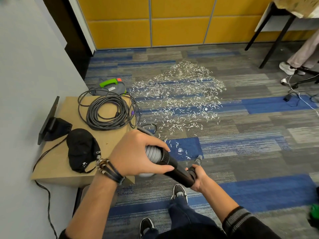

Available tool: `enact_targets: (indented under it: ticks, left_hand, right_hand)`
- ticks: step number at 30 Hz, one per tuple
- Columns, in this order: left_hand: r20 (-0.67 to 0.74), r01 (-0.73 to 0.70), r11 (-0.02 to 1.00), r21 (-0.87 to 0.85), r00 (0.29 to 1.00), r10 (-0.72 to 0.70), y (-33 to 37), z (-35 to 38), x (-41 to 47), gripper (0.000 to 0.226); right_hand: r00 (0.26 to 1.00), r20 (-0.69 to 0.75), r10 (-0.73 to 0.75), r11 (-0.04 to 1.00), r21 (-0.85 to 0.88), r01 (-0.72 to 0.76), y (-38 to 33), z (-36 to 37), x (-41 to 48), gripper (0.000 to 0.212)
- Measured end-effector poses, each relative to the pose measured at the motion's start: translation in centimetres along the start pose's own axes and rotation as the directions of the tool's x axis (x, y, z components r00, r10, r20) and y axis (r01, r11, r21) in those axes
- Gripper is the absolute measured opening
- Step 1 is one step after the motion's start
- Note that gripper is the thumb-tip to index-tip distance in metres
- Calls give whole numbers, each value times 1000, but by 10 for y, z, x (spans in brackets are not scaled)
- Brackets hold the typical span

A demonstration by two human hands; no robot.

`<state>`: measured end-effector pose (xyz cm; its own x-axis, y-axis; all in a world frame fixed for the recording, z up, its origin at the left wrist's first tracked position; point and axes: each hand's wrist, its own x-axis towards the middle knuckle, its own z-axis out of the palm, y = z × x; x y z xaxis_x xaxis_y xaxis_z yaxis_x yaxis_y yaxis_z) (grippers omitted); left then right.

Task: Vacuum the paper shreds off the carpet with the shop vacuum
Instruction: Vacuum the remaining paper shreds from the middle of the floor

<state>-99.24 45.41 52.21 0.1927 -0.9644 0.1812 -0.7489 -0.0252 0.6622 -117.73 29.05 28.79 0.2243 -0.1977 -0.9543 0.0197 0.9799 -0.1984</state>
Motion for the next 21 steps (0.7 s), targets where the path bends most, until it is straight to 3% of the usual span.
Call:
enact_targets:
  ticks: [7,15,21]
  left_hand:
    - [-9,-52,999,-6,999,52,2,-20,-8,37]
    - [44,-61,997,-38,997,62,5,-12,-17,35]
    - [-14,-105,994,19,994,105,8,-22,-25,34]
  right_hand:
    - [996,92,13,999,33,-16,24,24,-9,29]
    - [1000,5,14,994,109,-14,46,-18,-26,35]
    - [1000,-12,-10,998,67,11,49,12,-23,31]
